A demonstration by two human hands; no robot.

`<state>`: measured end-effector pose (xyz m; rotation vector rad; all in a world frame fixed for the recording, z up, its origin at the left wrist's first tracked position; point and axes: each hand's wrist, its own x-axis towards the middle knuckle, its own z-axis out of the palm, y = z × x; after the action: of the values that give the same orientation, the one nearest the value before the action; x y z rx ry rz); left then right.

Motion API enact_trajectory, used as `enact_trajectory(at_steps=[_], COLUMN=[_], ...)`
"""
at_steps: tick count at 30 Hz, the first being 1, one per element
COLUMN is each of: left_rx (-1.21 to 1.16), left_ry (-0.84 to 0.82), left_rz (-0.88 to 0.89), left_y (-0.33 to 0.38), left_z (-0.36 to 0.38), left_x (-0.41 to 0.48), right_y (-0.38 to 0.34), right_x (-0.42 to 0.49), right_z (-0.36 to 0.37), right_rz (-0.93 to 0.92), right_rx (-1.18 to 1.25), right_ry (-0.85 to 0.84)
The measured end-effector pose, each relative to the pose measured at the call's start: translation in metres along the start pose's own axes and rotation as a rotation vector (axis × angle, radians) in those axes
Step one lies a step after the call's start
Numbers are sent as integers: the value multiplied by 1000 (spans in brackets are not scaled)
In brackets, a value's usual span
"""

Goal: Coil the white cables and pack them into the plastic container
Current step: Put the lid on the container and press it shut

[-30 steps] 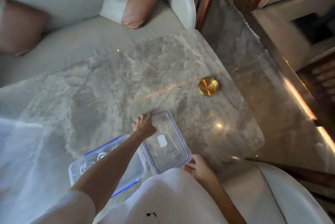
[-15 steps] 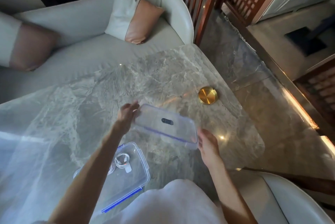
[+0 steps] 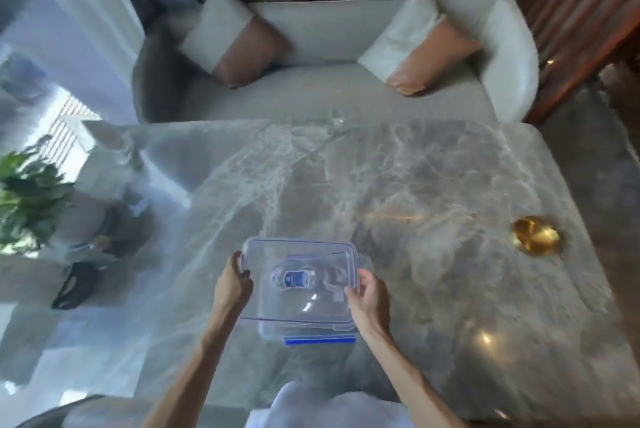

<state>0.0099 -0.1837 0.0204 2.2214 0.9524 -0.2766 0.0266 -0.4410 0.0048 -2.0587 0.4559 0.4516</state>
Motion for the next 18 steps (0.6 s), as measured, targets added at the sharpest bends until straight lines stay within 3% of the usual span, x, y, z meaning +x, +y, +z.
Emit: enact_trajectory(at_steps=[8, 18], left_rx=[25, 172], left_ry=[-94, -103], left_rz=[45, 155], left_y=[-9, 1], left_z=[34, 38], left_x=[-28, -25], right_y=[21, 40], right_x=[-5, -7], right_z=[-16, -14], right_rz=[-106, 47], right_rx=[-239, -238], right_ry=[156, 150])
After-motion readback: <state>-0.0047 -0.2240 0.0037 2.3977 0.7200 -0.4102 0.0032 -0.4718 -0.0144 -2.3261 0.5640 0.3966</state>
